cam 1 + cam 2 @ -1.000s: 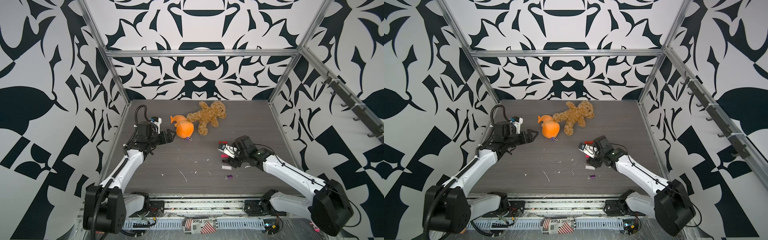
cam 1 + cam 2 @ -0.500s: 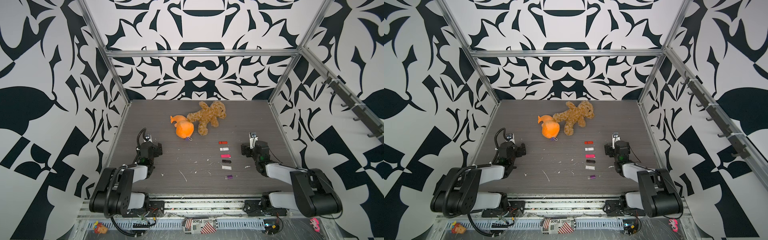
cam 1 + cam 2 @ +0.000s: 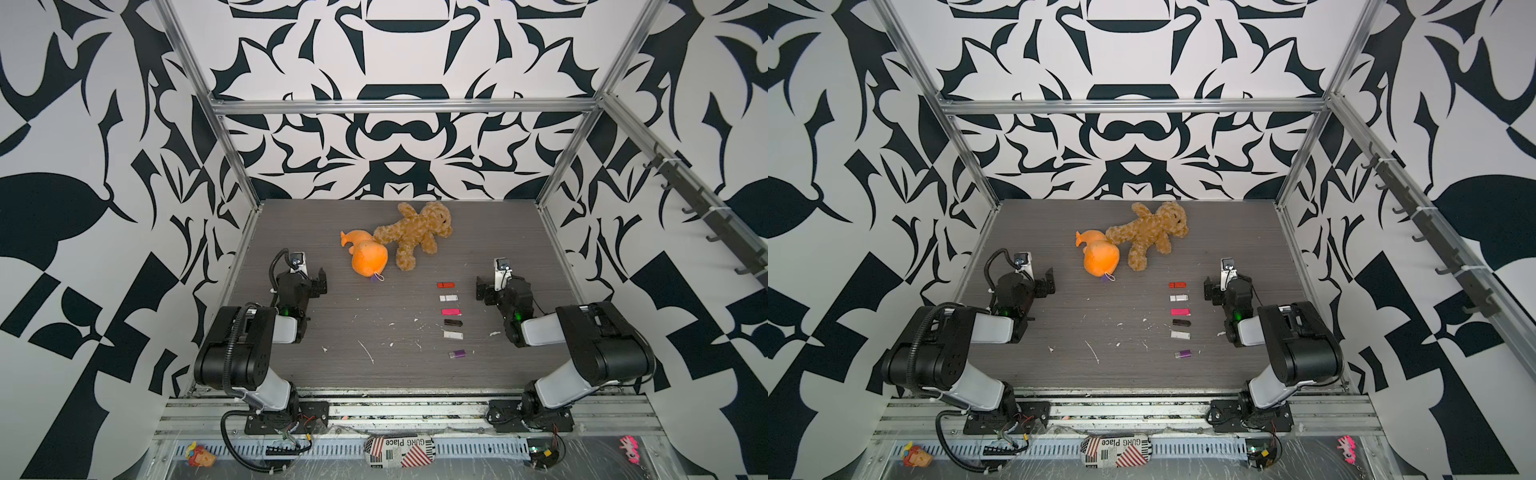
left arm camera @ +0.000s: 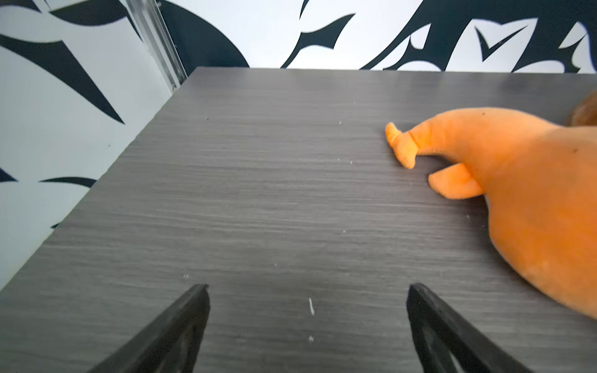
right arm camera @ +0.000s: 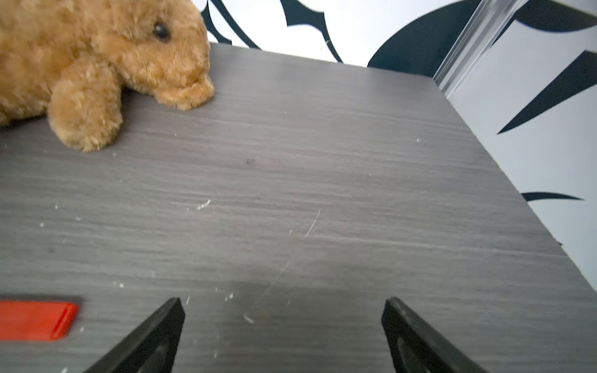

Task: Close the usb drive cover
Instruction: Reset both arms

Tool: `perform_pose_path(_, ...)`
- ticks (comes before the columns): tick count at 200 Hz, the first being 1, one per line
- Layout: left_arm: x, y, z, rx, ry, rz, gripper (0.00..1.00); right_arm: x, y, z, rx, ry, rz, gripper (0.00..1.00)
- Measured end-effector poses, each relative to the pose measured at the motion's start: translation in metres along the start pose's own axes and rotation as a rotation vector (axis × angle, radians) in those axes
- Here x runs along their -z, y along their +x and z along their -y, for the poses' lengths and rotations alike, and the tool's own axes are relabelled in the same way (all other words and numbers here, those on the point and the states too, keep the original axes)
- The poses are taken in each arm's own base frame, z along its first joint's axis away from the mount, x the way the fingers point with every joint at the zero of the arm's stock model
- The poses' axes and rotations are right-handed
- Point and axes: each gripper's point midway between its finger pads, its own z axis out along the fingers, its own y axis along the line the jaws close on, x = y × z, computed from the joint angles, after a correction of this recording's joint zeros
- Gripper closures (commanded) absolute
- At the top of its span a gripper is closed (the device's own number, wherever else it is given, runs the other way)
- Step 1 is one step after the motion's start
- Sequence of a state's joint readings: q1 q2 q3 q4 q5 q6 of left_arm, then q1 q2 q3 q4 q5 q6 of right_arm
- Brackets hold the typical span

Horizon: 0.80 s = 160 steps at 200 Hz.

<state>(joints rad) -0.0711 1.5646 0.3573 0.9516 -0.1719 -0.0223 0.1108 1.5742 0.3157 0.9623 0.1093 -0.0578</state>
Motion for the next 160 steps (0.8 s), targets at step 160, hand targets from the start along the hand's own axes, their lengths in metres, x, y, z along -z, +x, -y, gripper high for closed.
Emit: perform_pose_path(160, 0.0, 0.0029, 0.0027, -0.005, 0.016, -0.012, 0.01, -0.0015, 0.0057, 0.0054, -0.01, 0.033, -0.035, 0.01)
